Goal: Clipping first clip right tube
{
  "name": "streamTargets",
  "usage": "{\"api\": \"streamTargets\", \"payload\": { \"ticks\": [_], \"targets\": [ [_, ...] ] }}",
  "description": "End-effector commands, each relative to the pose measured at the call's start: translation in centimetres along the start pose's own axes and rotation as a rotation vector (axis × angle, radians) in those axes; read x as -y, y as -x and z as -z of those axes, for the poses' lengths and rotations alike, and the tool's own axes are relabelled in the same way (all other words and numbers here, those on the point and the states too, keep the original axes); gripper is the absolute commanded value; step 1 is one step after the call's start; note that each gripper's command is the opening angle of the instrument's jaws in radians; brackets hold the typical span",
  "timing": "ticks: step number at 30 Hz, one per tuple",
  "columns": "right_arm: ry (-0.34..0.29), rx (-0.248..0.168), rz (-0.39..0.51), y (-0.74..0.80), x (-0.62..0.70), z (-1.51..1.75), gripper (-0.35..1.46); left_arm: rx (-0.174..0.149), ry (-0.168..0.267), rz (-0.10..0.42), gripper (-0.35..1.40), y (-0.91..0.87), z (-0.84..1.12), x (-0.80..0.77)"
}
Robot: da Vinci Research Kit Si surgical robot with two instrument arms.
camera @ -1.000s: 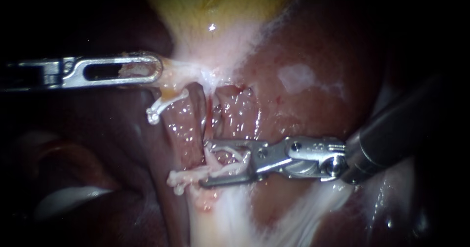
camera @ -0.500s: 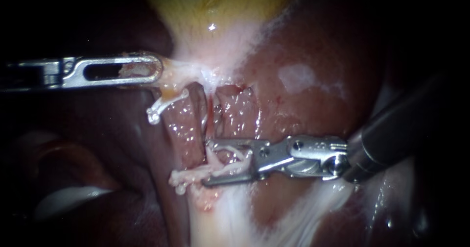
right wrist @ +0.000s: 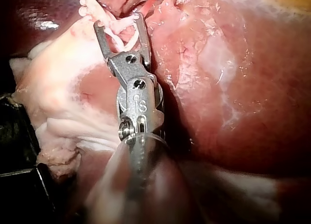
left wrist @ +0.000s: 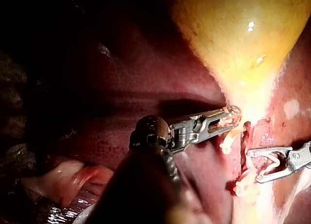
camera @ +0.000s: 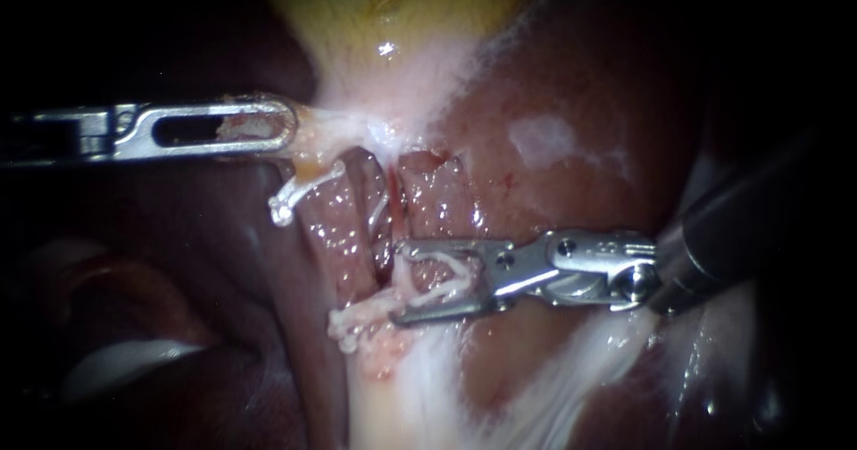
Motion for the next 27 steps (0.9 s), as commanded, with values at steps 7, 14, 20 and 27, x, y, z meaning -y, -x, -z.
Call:
{"api": "streamTargets", "payload": {
  "ticks": [7, 14, 20, 27],
  "targets": [
    [0.001, 0.0, -0.001, 0.01, -0.04, 0.0, 0.5, 0.0, 0.0, 0.0, -0.35, 0.0, 0.0, 0.0],
    [0.001, 0.0, -0.001, 0.02, -0.1, 0.0, 0.5, 0.0, 0.0, 0.0, -0.35, 0.0, 0.0, 0.0],
    [0.003, 0.0, -0.001, 0.01, -0.13, -0.02, 0.5, 0.0, 0.001, 0.0, -0.35, 0.0, 0.0, 0.01],
    [0.004, -0.001, -0.002, 0.01, -0.16, -0.04, 0.5, 0.0, 0.001, 0.0, -0.35, 0.0, -0.01, 0.01]
  ]
}}
